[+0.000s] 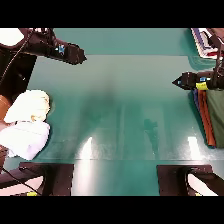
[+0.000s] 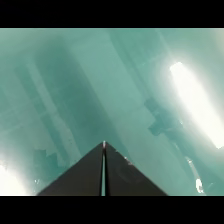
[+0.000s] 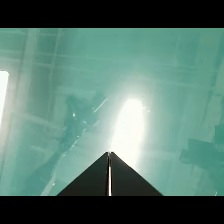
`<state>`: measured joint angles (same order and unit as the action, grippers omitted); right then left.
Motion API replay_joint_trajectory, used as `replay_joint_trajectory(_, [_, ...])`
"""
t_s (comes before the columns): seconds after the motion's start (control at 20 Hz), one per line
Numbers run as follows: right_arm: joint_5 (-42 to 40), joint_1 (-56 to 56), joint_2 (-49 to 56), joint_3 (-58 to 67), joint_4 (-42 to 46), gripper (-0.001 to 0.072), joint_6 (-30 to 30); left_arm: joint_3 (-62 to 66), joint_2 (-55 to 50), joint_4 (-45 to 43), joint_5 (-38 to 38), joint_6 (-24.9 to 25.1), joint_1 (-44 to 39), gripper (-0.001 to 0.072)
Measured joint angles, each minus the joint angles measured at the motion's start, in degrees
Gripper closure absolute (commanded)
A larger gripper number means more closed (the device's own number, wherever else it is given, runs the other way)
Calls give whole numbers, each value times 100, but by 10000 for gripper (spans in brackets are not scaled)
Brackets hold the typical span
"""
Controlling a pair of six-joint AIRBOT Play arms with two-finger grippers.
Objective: Fold the shirts.
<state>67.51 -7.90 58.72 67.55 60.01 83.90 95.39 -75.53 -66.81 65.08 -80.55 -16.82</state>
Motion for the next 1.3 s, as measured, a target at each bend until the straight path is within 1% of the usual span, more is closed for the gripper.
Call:
replay_joint_trajectory(0.65, [-4, -17, 0, 0, 2, 691, 2, 0, 0, 4, -2, 0, 0, 683])
replay_joint_trajectory(0.75, [-4, -17, 0, 0, 2, 691, 2, 0, 0, -11, -107, 33, 7, 682])
replay_joint_trajectory(0.85, [-2, -17, 2, 0, 0, 691, 2, 2, 31, -238, -74, 50, 111, 682])
replay_joint_trajectory(1.0, [-2, -17, 4, 0, 0, 691, 2, -26, 68, -1113, 575, -70, 538, 677])
replay_joint_trajectory(1.05, [-2, -17, 4, 0, 2, 691, 2, -76, 79, -1471, 817, -136, 739, 429])
replay_joint_trajectory(1.1, [-2, -17, 7, 0, 0, 691, 2, -175, 83, -1790, 1049, -203, 986, 146])
replay_joint_trajectory(1.15, [-2, -17, 4, 0, 2, 691, 2, -323, 85, -2050, 1220, -273, 1255, 96])
replay_joint_trajectory(1.3, [-4, -17, 4, 0, 2, 691, 2, -994, 90, -2448, 1355, -481, 1978, 98])
